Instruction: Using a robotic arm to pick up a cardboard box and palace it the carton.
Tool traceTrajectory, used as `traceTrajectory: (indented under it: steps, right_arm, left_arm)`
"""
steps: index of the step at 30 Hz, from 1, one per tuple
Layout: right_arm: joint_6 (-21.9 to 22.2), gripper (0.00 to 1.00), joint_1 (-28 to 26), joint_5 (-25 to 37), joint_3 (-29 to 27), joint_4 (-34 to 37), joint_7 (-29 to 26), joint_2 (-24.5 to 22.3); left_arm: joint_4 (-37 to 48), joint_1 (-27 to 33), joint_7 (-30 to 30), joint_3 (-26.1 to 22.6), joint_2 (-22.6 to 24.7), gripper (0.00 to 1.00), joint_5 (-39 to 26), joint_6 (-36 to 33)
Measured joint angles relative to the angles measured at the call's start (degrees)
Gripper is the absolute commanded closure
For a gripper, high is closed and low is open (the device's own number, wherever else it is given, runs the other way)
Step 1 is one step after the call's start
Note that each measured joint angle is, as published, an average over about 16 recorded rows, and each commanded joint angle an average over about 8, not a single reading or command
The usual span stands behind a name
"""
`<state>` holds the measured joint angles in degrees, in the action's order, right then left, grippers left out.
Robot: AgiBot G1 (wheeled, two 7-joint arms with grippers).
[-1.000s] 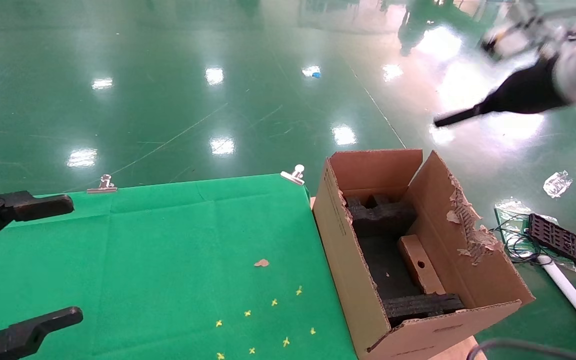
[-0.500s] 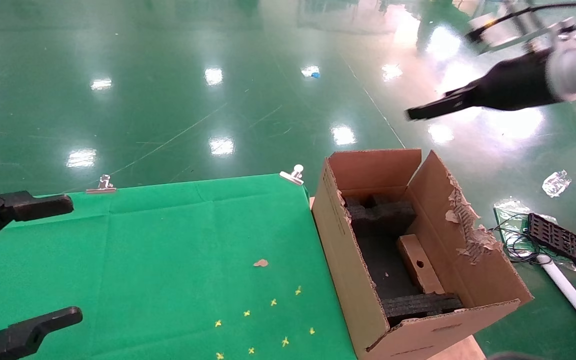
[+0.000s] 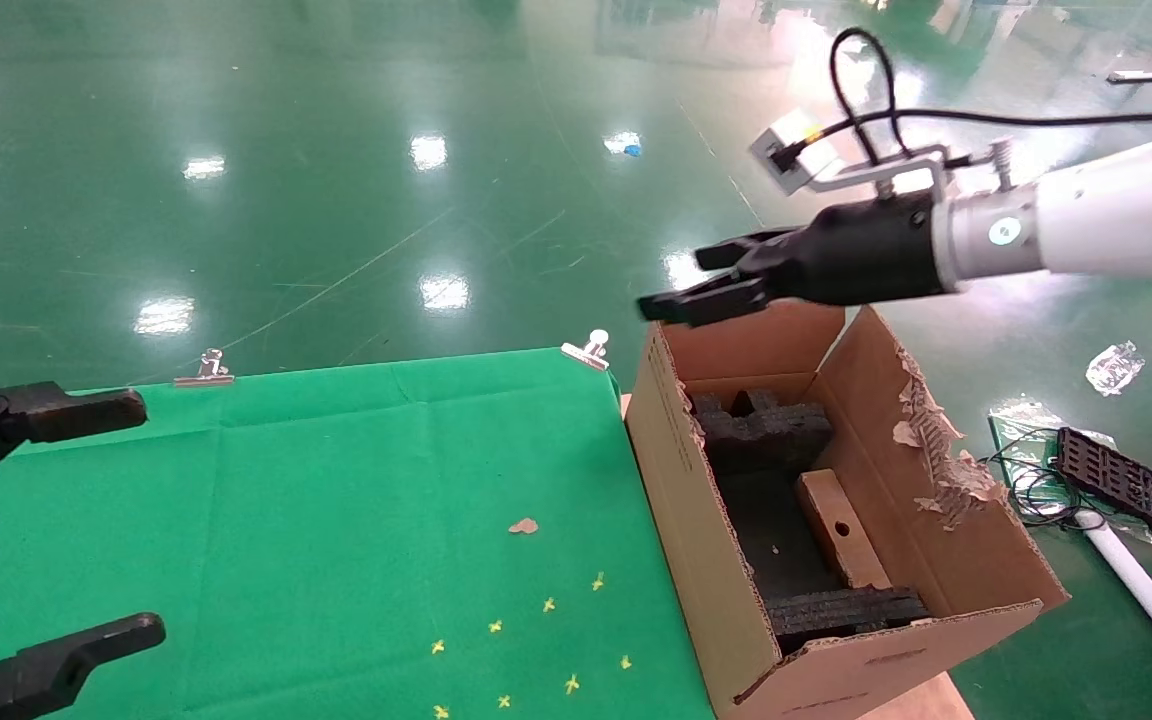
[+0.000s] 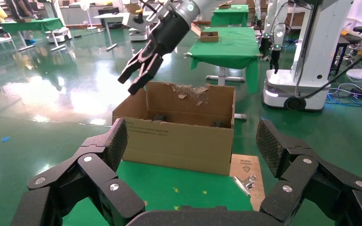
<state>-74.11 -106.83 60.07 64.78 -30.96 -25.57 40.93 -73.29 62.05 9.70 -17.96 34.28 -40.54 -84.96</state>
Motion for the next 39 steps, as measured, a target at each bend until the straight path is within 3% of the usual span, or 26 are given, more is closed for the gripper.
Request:
traceTrajectory:
  steps: [39]
  right_arm:
    - [-11.07, 0.00, 43.33, -17.40, -46.67, -40.77, 14.08, -5.63]
  left_arm:
    - [0.01, 0.02, -0.04, -0.08, -0.03, 0.00, 0.06, 0.04]
